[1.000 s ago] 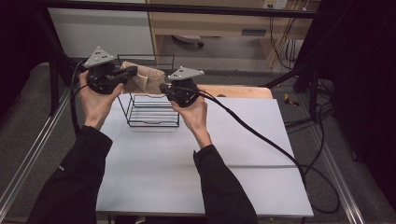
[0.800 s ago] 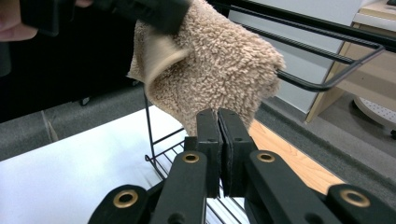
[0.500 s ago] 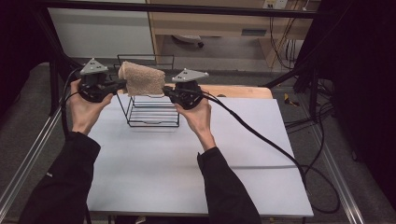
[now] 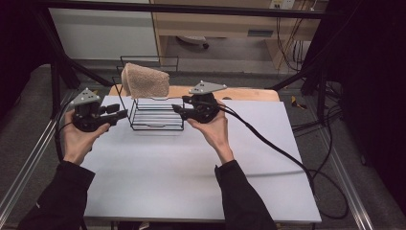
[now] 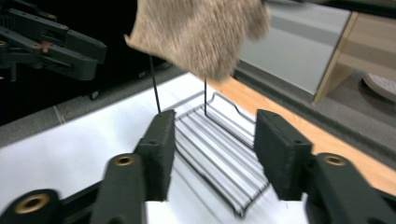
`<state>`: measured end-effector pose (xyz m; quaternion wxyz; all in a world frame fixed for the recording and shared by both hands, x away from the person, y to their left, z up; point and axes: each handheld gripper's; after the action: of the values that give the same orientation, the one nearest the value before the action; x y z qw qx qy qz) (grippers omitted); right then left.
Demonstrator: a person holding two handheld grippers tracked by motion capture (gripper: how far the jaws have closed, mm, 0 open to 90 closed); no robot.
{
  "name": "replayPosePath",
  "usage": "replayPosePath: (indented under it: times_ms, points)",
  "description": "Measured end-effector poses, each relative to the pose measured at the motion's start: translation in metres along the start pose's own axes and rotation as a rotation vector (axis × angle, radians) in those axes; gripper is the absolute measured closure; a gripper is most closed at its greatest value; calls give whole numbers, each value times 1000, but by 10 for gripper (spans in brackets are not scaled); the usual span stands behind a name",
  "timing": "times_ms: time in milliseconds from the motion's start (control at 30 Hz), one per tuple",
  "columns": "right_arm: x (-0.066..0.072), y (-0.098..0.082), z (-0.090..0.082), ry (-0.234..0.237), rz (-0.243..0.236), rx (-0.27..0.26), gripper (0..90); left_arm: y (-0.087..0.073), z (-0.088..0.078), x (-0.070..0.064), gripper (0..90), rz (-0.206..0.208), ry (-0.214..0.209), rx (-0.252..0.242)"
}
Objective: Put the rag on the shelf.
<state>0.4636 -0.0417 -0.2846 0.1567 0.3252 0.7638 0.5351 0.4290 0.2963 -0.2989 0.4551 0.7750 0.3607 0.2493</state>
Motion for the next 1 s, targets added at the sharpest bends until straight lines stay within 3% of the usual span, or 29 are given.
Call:
replayPosePath:
  times_ms: [200,467,733,1000]
  points:
    - [-14,-27,-22,-26,43,24,323,-35,3,-7,436,-9,-30,25]
    - [-38,-64,-52,-54,95,72,161,-66,7,-17,279,-21,-54,67]
    - [-61,-104,-85,-75,157,98,67,-86,13,-27,161,-19,-60,88]
    - [-79,-142,-115,-108,200,115,26,-106,18,-36,111,-23,-72,103]
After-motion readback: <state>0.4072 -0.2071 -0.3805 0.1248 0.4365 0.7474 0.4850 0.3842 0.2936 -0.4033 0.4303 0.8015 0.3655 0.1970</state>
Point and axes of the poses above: each handheld gripper's, and its own axes: z roughly forward along the jaws, y roughly out of its top, x roughly to its left, and after that the axes turned 6 degrees about z, right-handed
